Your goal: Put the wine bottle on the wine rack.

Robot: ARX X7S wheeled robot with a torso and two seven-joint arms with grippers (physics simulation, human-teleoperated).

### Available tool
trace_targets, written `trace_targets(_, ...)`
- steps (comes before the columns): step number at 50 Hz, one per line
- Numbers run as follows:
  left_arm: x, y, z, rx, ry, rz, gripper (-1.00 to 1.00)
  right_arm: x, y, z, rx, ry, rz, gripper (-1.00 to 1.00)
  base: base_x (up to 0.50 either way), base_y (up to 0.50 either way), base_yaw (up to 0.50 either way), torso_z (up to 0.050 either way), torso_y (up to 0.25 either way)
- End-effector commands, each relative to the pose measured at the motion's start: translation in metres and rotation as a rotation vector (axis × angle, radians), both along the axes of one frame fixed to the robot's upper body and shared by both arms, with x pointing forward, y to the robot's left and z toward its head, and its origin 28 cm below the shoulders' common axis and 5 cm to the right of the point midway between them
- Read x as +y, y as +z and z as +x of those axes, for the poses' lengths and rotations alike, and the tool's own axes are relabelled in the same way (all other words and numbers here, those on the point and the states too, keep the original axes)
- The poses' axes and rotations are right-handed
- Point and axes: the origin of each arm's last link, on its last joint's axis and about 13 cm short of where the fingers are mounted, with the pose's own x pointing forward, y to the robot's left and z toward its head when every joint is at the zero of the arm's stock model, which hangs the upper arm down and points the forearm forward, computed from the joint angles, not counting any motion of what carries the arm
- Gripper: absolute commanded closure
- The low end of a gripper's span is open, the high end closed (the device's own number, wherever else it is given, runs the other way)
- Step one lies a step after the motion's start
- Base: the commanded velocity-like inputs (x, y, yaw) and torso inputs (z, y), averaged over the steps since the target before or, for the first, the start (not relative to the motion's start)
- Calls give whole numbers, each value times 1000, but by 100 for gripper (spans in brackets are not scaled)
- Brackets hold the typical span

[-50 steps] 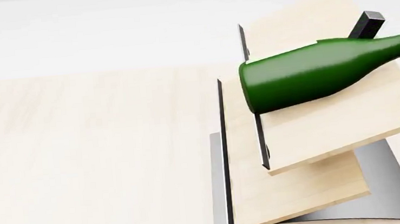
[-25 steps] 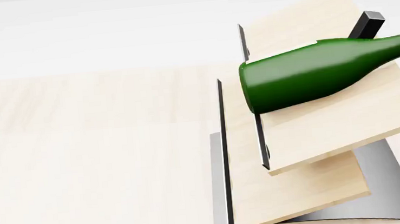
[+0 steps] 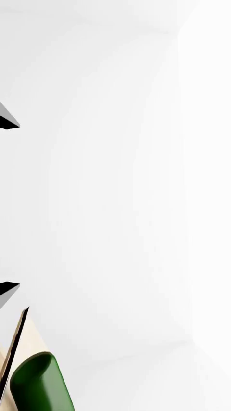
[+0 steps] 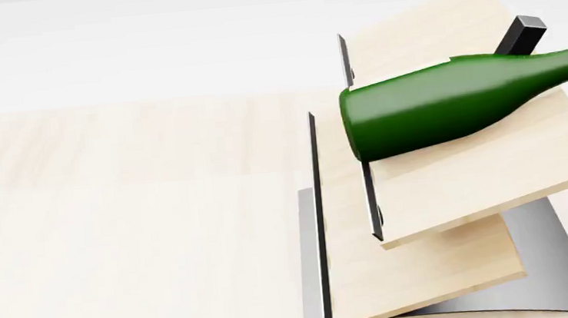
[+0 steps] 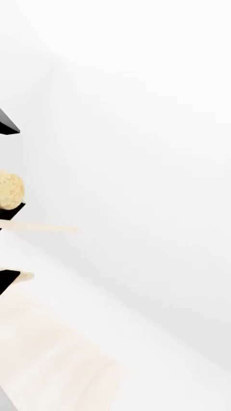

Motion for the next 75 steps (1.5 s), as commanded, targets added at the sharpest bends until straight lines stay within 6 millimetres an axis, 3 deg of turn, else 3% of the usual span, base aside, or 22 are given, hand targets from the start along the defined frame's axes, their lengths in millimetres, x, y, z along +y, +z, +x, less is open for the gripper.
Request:
trace_targets(1, 0, 0, 0, 0, 0, 1, -100, -8, 2, -21, -41, -61, 12, -100, 0, 0, 0, 0, 0)
trace_targets(7, 0, 0, 0, 1, 0, 1, -100, -4, 8, -31, -76, -165, -90, -100, 0, 0, 0, 0, 0)
trace_targets(17, 0, 0, 0, 0, 1, 2, -100, 19, 26, -49, -125, -354, -424, -100, 0, 0, 0, 0, 0)
trace_targets(25, 0, 0, 0, -1, 2, 2, -100, 31, 37, -62, -220, -352, -513, -100, 0, 0, 0, 0, 0)
trace_targets(32, 0, 1, 0, -2, 3, 2, -100, 39, 36, -63, -288, -452, -719, -100, 0, 0, 0, 0, 0)
trace_targets(41, 0, 0, 0, -2, 1, 3, -100, 59, 43, -81, -437, -498, -930, -100, 0, 0, 0, 0, 0)
trace_targets(44, 0, 1, 0, -3, 2, 1, -100, 64, 43, -87, -498, -423, -903, -100, 0, 0, 0, 0, 0)
trace_targets(59, 0, -1, 0, -1, 2, 4, -100, 76, 56, -105, -580, -413, -940, -100, 0, 0, 0, 0, 0)
trace_targets(70, -1, -1, 0, -1, 2, 5, -100, 89, 85, -162, -774, -460, -948, -100, 0, 0, 0, 0, 0)
trace_targets(75, -1, -1, 0, -1, 0, 6, -100, 93, 93, -178, -827, -454, -942, -100, 0, 0, 0, 0, 0)
